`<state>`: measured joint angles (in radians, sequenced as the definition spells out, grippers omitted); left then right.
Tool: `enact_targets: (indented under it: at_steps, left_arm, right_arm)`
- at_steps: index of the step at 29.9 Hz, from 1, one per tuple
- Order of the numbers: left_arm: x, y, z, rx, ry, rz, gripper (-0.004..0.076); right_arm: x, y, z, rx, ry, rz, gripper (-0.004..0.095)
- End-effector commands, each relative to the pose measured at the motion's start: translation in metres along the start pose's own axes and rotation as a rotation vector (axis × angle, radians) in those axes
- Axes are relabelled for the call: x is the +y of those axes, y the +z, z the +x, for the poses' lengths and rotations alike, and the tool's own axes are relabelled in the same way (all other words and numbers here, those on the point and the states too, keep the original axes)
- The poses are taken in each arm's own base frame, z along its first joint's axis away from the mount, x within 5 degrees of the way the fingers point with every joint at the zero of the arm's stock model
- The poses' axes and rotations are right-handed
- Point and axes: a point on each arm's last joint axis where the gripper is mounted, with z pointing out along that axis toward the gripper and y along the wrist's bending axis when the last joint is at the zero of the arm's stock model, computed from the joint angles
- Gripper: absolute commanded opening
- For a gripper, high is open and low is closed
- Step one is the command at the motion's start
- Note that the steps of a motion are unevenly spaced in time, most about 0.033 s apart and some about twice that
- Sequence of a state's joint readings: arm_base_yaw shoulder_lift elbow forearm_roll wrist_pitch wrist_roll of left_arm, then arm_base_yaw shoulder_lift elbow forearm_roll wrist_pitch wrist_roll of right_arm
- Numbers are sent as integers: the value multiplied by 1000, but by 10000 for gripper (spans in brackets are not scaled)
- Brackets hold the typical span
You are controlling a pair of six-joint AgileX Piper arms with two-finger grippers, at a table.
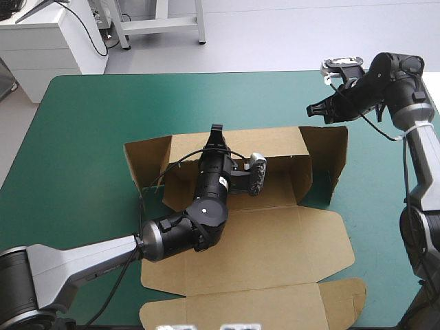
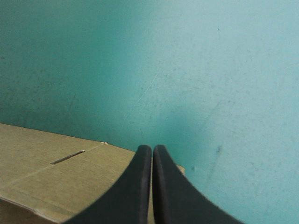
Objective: Fold the box
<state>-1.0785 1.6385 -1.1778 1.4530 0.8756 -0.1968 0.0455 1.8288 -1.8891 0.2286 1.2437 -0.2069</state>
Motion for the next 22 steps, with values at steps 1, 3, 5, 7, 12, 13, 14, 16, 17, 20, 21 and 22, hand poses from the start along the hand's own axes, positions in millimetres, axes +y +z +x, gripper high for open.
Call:
enact_targets:
  at_steps: [1,3,5,7,12,13,14,16,17,20,21,22]
  left_arm:
    - [22,-12,3,-15,-9,-81,-8]
    - [22,-12,3,-15,-9,-81,-8]
    - [22,-12,3,-15,-7,-81,-8]
    - [22,-12,3,-15,2,-81,-8]
    - [22,-12,3,-17,-1,-81,-8]
    - [22,-12,3,-19,-1,-81,-8]
    - [22,-12,3,-19,-3,-81,-8]
    - [22,-12,3,-19,-5,-81,-8]
    - [22,-12,3,-19,-5,-81,-8]
    - [22,-12,3,-19,-5,-81,-8]
    - [22,-12,3,-19,-5,-81,-8]
    - [22,-12,3,-19,-5,-81,-8]
  right_arm:
    - [7,-24,7,-39,-35,2,-6]
    - [8,-20,17,-3,-47,-3,-6]
    - [6,-20,26,0,-39,-12,-6]
    - [4,-22,32,-15,-24,-42,-6]
    - [1,-34,50,-49,12,-164,-6]
    - [1,-35,55,-58,17,-181,-6]
    - [0,-35,59,-68,24,-190,-6]
    - [-1,-35,69,-95,21,-180,-6]
    - [0,-35,75,-110,10,-168,-6]
    - [4,-35,93,-174,-16,-152,-6]
    - [5,-31,100,-182,-31,-154,-6]
    - [7,-29,107,-204,-41,-153,-6]
